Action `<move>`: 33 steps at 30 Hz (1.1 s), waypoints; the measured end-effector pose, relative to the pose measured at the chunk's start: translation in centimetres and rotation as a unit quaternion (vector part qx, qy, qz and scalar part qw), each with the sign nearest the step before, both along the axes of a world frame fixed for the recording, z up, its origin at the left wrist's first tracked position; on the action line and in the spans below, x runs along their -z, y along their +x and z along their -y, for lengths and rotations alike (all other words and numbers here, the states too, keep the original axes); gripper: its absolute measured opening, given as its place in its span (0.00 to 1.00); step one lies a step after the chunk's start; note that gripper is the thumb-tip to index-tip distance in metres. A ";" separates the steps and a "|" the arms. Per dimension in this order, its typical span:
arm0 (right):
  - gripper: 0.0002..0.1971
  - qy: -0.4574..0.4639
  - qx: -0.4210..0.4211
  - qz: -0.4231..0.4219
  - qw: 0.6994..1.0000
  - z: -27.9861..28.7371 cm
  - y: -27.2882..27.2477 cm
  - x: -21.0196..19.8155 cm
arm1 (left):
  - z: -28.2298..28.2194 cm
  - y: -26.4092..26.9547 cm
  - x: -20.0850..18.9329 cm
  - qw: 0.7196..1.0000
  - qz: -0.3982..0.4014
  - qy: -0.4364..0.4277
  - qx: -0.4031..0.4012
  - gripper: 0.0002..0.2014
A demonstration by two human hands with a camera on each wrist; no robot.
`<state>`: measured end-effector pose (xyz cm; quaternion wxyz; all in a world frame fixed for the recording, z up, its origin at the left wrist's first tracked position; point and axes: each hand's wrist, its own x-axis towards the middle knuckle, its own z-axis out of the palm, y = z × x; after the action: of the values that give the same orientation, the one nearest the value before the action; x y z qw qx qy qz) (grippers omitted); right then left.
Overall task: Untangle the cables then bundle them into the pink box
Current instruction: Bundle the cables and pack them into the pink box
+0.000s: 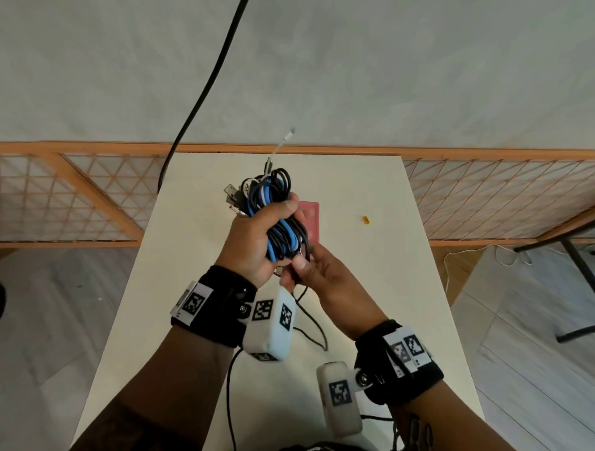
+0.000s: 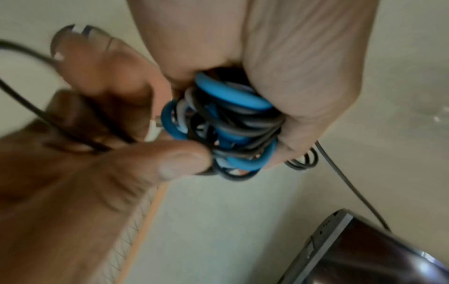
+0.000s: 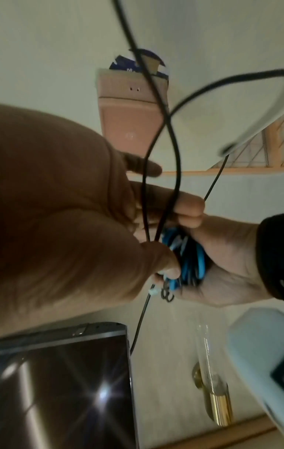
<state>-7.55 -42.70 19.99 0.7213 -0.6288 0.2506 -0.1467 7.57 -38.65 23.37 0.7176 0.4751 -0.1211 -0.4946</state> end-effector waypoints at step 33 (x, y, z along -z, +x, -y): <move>0.12 0.330 0.189 0.149 0.913 0.8 2.6 -2.7 | -1.5 -0.5 0.8 0.939 0.273 0.110 0.176 0.11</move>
<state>-4.95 -43.51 22.68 0.8755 -0.2671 0.2884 -0.2810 7.02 -37.20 22.57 0.5021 0.6387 -0.3387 -0.4746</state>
